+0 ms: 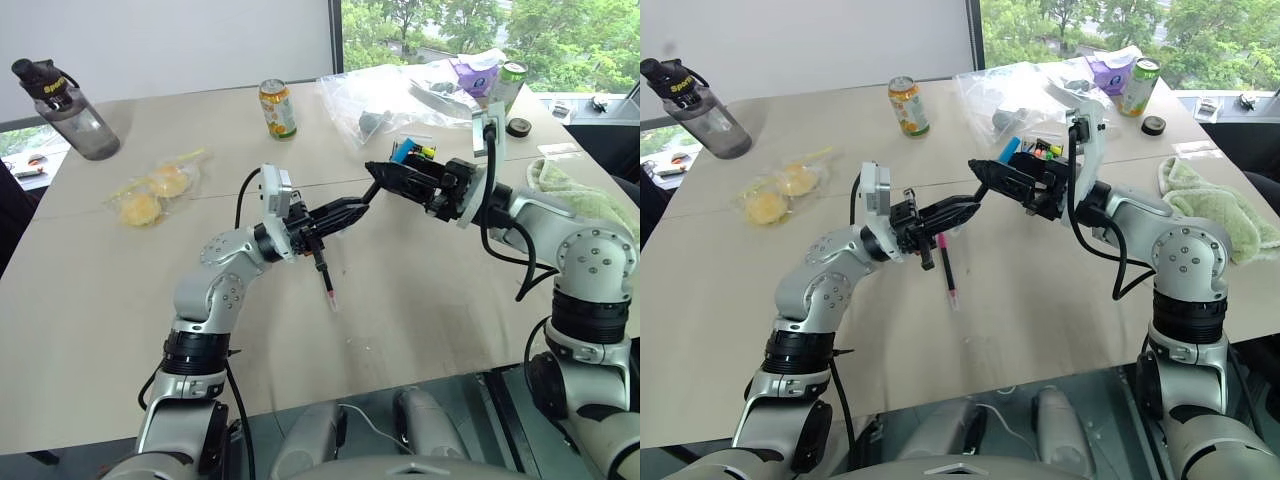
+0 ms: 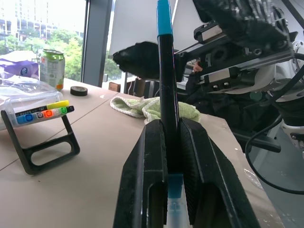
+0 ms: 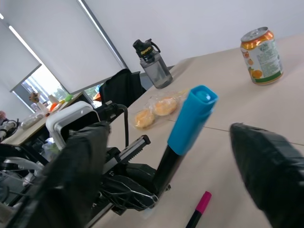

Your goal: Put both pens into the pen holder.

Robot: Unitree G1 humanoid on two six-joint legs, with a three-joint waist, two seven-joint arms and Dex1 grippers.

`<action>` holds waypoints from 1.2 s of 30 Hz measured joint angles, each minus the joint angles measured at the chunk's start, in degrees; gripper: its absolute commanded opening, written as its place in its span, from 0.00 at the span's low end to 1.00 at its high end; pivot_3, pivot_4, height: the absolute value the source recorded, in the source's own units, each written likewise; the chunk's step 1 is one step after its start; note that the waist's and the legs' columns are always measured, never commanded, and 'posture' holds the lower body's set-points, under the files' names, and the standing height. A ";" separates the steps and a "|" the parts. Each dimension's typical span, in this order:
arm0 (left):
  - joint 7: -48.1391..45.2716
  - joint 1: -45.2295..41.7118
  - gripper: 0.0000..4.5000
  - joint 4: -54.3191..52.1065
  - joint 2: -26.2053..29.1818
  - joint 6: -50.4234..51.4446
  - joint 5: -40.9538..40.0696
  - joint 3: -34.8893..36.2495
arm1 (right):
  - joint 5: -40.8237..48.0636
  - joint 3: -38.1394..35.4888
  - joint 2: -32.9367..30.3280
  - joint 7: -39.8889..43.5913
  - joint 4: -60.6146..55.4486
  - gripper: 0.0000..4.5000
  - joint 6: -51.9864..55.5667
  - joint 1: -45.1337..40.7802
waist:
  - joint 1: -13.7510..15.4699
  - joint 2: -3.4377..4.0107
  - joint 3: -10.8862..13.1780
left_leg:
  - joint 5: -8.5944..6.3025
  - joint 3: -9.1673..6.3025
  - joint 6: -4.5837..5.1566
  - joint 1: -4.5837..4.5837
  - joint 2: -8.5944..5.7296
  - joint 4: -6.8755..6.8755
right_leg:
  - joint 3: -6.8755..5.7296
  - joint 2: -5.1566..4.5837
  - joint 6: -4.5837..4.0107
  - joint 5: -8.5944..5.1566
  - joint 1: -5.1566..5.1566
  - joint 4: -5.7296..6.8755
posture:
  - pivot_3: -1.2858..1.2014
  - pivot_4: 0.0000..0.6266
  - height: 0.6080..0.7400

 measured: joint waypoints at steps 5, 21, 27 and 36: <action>-0.67 -0.30 0.00 -0.02 0.01 -0.19 0.14 -0.20 | 0.35 -0.04 0.50 -0.39 0.08 0.07 -0.03 0.02 | -0.01 0.00 0.00 | 0.00 0.00 0.00 0.00 0.00 0.00 | 0.00 0.00 0.00 0.00 0.00 0.00 | 0.52 0.24 0.99; -1.52 0.02 0.93 -1.47 13.67 1.65 3.57 1.77 | -25.14 13.86 -13.39 14.56 -2.49 0.02 -21.13 -1.66 | -0.65 0.05 0.03 | 0.00 0.01 0.00 0.00 0.00 -0.07 | -0.02 0.01 0.01 -0.01 -0.03 -0.05 | 0.52 0.24 0.99; -2.04 2.59 0.93 -6.45 18.25 6.87 -0.27 5.26 | -46.76 23.93 -14.08 22.78 -0.42 0.02 -48.20 -1.77 | -1.26 0.05 0.05 | -0.01 -0.02 0.00 -0.03 0.00 -0.08 | -0.03 0.01 0.01 0.00 -0.03 -0.14 | 0.52 0.24 0.99; -0.19 6.29 0.93 -11.79 23.83 11.57 -3.38 9.17 | -72.23 27.00 -10.24 16.90 27.27 0.02 -85.71 -8.46 | -1.14 0.06 0.08 | 0.01 -0.02 -0.02 -0.01 0.01 -0.08 | -0.05 0.03 0.00 0.00 -0.02 -0.14 | 0.52 0.24 0.99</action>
